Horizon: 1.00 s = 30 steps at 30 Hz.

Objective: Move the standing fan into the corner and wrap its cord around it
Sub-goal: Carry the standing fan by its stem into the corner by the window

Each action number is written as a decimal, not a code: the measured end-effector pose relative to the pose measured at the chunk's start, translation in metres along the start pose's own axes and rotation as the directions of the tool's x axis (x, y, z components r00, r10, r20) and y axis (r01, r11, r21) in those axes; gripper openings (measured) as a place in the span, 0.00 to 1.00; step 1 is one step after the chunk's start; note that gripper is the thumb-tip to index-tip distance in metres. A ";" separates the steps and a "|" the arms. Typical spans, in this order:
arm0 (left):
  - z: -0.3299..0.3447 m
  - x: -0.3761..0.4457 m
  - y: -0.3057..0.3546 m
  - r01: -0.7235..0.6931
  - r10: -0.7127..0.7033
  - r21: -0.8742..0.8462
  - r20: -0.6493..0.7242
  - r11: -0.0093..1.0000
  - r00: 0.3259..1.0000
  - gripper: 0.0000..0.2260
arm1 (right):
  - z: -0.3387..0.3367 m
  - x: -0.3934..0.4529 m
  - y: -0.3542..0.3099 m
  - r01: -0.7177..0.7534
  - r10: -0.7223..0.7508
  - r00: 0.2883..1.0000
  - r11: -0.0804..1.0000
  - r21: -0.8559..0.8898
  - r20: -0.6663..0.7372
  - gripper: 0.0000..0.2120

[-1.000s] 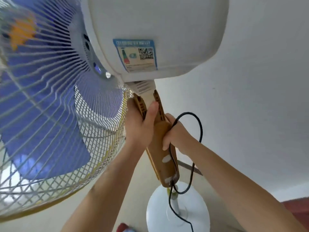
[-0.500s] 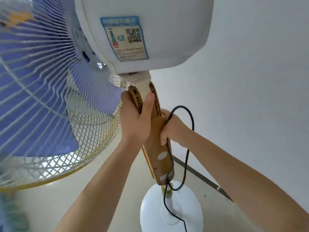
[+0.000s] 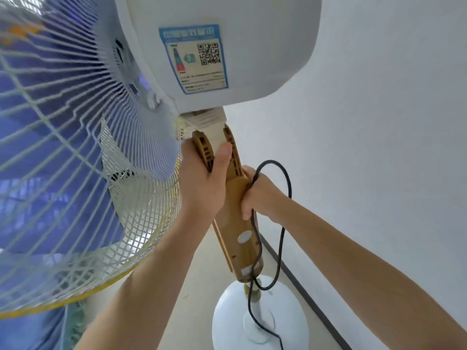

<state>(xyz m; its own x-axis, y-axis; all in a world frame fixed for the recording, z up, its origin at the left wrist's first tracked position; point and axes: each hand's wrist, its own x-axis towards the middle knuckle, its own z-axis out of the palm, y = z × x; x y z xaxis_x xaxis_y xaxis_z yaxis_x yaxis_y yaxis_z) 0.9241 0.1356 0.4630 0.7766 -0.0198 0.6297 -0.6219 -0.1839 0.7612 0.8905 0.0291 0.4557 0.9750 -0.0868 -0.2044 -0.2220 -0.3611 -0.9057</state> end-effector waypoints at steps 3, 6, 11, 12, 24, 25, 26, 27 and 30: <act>-0.002 0.055 -0.048 0.003 -0.002 0.028 -0.055 1.000 0.998 0.15 | 0.008 0.074 -0.022 0.012 -0.010 0.999 0.999 -0.039 0.040 0.33; -0.002 0.111 -0.096 -0.005 0.007 0.032 -0.060 0.999 0.998 0.20 | 0.016 0.148 -0.043 0.027 -0.023 0.998 0.996 -0.080 0.052 0.33; 0.011 0.220 -0.184 0.004 -0.003 0.030 -0.058 1.000 0.998 0.20 | 0.018 0.282 -0.072 0.010 -0.007 0.999 0.999 -0.050 0.046 0.33; 0.014 0.237 -0.197 0.015 -0.013 0.037 -0.047 0.999 0.999 0.19 | 0.016 0.304 -0.076 0.006 -0.004 0.999 0.998 -0.056 0.033 0.33; 0.044 0.474 -0.400 0.083 -0.075 0.115 -0.071 0.990 0.995 0.10 | 0.025 0.619 -0.135 0.027 -0.023 0.993 0.999 -0.031 0.118 0.31; 0.044 0.484 -0.411 0.089 -0.081 0.126 -0.074 0.988 0.994 0.11 | 0.027 0.633 -0.136 0.022 -0.017 0.993 0.999 -0.045 0.118 0.31; 0.043 0.511 -0.436 0.087 -0.076 0.135 -0.086 0.987 0.993 0.13 | 0.032 0.668 -0.146 0.027 -0.020 0.992 0.998 -0.051 0.125 0.32; 0.043 0.527 -0.451 0.091 -0.080 0.137 -0.086 0.986 0.993 0.15 | 0.035 0.690 -0.150 0.019 -0.011 0.993 0.998 -0.060 0.121 0.33; 0.045 0.588 -0.513 0.079 -0.074 0.117 -0.051 0.990 0.996 0.15 | 0.045 0.770 -0.170 0.027 -0.019 0.995 0.997 -0.078 0.100 0.35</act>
<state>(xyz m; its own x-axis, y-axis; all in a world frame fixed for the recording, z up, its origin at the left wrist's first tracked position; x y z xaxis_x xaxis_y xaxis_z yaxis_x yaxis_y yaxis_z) 1.7044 0.1738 0.4365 0.8142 0.0439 0.5789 -0.5422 -0.2987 0.7853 1.6787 0.0657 0.4350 0.9747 0.0140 -0.2230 -0.1950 -0.4344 -0.8794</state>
